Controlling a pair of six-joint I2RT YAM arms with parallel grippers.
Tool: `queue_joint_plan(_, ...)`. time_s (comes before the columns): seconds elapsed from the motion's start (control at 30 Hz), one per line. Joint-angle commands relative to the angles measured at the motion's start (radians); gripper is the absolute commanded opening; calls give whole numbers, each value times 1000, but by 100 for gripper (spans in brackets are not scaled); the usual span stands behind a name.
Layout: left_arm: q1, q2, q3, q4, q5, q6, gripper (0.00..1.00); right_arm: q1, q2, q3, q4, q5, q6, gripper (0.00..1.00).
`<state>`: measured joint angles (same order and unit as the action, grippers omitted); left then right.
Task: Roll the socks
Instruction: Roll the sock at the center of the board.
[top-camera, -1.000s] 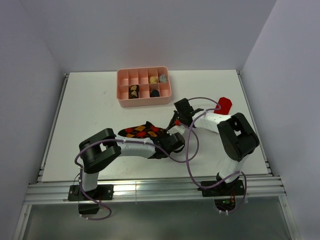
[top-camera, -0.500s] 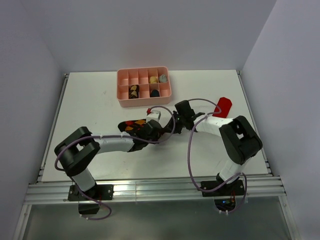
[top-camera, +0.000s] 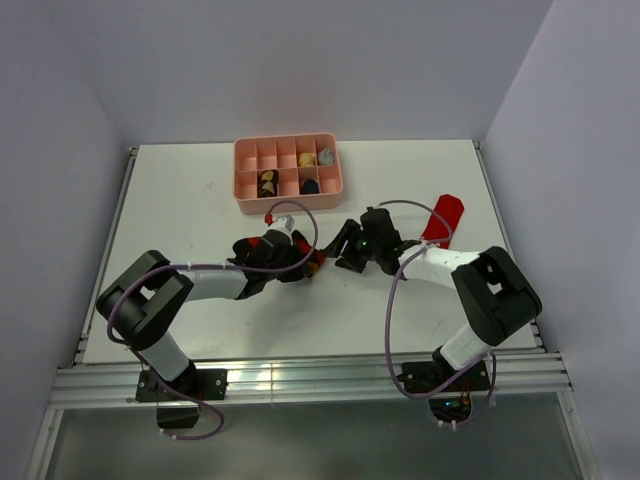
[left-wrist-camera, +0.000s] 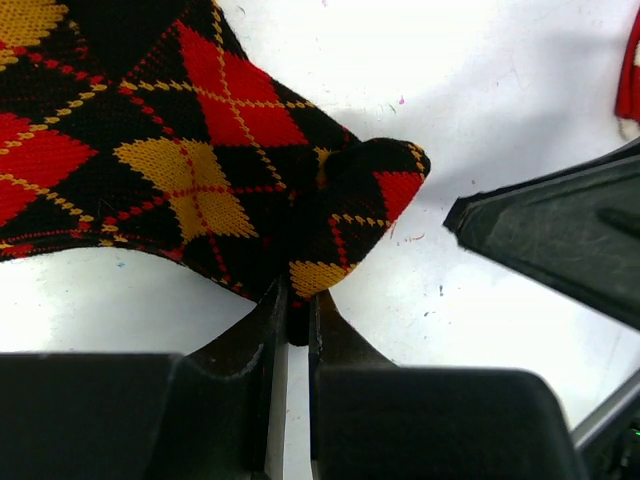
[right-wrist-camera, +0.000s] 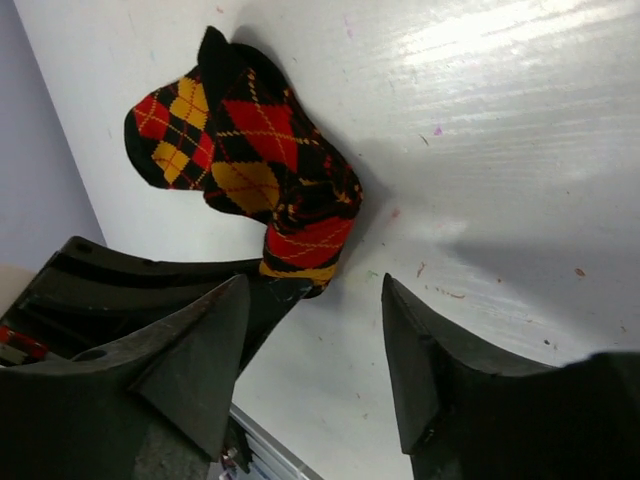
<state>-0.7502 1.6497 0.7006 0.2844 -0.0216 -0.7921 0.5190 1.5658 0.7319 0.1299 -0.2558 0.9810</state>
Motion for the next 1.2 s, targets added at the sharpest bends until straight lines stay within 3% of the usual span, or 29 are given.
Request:
queue_joint_plan(0.0,17,21,-29,-2,80,-35,1,-4,-4,-34,103,-3,24,64)
queue_joint_plan(0.33,61,42,-52,58,169,-81,1,9,102,-65,283,-54,82,66)
queue_joint_plan(0.77,89,74,-53,99,236,-116,1,29,188,-78,356,-82,113,65)
queue_joint_plan(1.17,115,91,-78,176,321,-154,1,35,247,-74,401,-92,114,45)
